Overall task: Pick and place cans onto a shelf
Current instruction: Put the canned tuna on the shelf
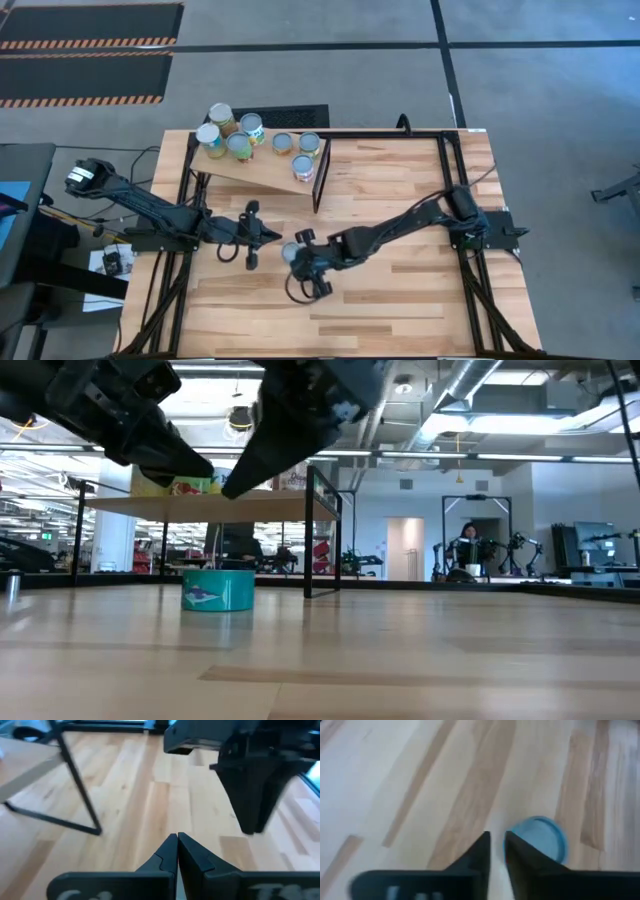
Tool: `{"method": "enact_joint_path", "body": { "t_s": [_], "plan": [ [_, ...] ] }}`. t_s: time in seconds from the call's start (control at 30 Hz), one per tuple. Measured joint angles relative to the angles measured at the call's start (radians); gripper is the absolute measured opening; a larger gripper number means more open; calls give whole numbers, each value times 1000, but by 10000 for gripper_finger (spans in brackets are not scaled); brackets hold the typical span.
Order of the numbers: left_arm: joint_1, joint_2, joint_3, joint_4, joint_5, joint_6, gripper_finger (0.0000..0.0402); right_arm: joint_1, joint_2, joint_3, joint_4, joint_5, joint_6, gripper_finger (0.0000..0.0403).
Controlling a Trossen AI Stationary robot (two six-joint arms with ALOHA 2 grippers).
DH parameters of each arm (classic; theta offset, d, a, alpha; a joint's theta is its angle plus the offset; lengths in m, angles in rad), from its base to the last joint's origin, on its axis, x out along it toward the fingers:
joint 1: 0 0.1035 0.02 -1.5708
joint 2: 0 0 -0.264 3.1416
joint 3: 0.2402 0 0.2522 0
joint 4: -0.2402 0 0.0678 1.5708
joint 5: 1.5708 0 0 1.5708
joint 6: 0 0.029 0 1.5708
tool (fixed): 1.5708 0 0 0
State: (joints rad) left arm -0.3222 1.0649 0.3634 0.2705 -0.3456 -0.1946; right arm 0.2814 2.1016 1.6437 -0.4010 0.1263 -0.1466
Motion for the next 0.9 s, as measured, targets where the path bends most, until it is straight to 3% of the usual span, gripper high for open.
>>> {"method": "enact_joint_path", "body": {
  "t_s": [0.13, 0.57, 0.73, 0.9],
  "plan": [
    [-8, 0, 0, 1, 66, 30, 0, 15, -39, -134, 162, -10, 9, 12],
    [-74, 149, 30, 97, 102, 97, 0, 10, -273, -802, 1067, -15, 128, 10],
    [-74, 224, 129, -8, 147, 78, 0, -31, -325, -1054, 1477, -13, 182, 4],
    [-79, 299, 253, -215, 151, 54, 18, -58, -337, -1188, 1637, 16, 233, 6]
  ]
}}
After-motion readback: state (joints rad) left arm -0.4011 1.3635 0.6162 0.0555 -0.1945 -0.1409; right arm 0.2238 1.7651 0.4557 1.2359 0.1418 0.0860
